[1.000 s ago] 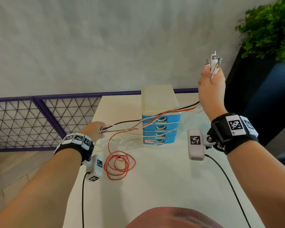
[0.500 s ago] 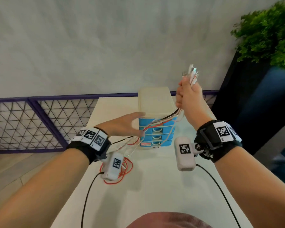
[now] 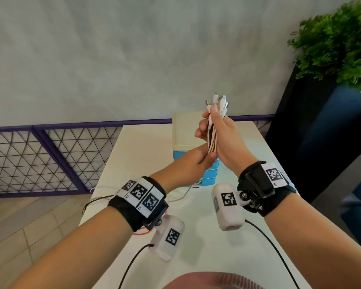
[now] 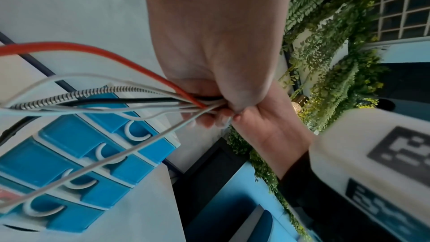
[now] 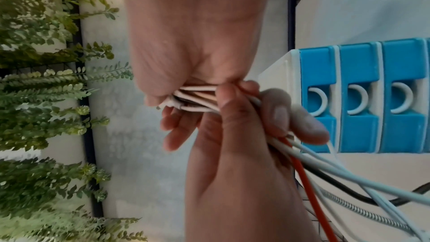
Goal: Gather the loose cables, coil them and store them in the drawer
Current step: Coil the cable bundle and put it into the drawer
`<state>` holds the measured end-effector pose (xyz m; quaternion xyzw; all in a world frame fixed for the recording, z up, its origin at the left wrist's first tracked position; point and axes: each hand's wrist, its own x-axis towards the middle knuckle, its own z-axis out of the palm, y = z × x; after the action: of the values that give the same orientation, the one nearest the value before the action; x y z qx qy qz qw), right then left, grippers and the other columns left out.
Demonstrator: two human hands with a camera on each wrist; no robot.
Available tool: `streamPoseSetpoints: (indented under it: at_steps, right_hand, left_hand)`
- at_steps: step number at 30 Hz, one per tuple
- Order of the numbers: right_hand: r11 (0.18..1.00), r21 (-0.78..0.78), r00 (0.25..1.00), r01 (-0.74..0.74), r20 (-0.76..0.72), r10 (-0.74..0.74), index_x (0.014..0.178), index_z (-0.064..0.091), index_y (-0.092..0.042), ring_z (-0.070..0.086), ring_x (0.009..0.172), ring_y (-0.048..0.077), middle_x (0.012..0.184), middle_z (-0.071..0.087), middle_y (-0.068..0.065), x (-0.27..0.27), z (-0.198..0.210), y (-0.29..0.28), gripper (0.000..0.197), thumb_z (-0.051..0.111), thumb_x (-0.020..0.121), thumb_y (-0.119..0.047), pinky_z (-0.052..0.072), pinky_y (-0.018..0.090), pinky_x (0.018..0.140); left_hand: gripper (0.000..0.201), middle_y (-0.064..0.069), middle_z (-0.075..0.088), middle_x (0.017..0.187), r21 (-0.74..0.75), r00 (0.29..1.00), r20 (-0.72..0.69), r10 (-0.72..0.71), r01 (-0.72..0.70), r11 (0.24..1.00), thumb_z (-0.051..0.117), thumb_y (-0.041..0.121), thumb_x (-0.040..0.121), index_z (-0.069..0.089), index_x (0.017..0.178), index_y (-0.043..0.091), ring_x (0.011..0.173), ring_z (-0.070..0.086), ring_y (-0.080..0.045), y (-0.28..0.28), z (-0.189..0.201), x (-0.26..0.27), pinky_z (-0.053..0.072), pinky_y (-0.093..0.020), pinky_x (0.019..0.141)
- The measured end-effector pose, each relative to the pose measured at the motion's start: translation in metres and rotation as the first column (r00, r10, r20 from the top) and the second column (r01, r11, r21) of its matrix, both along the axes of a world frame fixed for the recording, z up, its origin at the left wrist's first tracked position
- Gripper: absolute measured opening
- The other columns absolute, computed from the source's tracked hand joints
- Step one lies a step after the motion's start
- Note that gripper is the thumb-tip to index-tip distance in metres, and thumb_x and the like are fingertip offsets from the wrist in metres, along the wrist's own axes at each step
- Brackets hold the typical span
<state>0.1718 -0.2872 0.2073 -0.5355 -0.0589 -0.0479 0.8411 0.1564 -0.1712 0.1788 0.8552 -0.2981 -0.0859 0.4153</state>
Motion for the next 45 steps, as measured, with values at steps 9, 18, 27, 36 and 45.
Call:
streamPoseSetpoints:
  at_steps: [9,18,27,36,45]
  right_hand:
    - [0.993,0.04,0.991,-0.111,-0.076,0.114,0.078,0.046,-0.014,0.036,0.041,0.01,0.054,0.034,-0.002,-0.001,-0.001,-0.004,0.037,0.04,0.101,-0.042,0.037,0.022,0.041]
    - [0.991,0.123,0.987,0.048,-0.157,-0.029,0.071,0.044,-0.02,0.02,0.037,0.003,0.051,0.027,-0.008,0.014,0.005,-0.043,0.041,0.039,0.1,-0.049,0.017,0.017,0.031]
    - [0.84,-0.159,0.818,-0.518,-0.38,0.432,0.077,0.047,-0.016,0.022,0.036,0.001,0.05,0.029,-0.01,-0.004,-0.024,-0.03,0.026,0.056,0.089,-0.038,0.018,0.013,0.031]
    - [0.863,-0.258,0.888,-0.433,-0.286,0.36,0.092,0.068,-0.015,0.06,0.086,0.017,0.086,0.067,0.002,-0.005,-0.03,-0.02,0.026,0.054,0.093,-0.037,0.047,0.033,0.084]
    - [0.809,-0.083,0.776,-0.582,-0.355,0.522,0.13,0.054,-0.039,0.06,0.117,0.029,0.13,0.059,0.011,-0.017,-0.032,-0.01,0.039,0.051,0.091,-0.041,0.052,0.045,0.088]
  left_hand:
    - [0.025,0.006,0.048,0.07,-0.059,0.996,-0.074,-0.056,0.051,0.997,0.035,0.031,0.102,0.048,0.084,0.019,0.059,0.047,0.0,0.003,-0.003,-0.002,0.041,-0.016,0.065]
    - [0.037,-0.003,0.04,0.066,-0.147,0.929,-0.36,-0.085,0.033,0.989,0.036,0.038,0.1,0.052,0.08,0.01,0.054,0.048,-0.01,0.049,-0.013,0.012,0.044,-0.02,0.063]
    - [0.03,-0.006,0.053,0.07,0.038,0.993,-0.076,0.094,-0.091,0.995,0.047,0.026,0.098,0.063,0.088,0.002,0.051,0.039,-0.003,0.048,0.003,0.031,0.033,-0.018,0.051]
    - [0.019,0.016,0.053,0.059,0.112,0.973,-0.204,-0.108,0.133,0.985,0.046,0.017,0.098,0.059,0.085,0.01,0.043,0.045,0.007,0.052,0.022,0.018,0.031,-0.004,0.046]
    - [0.003,0.011,0.064,0.086,0.139,0.993,-0.117,-0.019,0.036,0.99,0.057,0.022,0.093,0.06,0.092,0.022,0.077,0.06,0.006,0.053,0.016,0.025,0.045,-0.021,0.074]
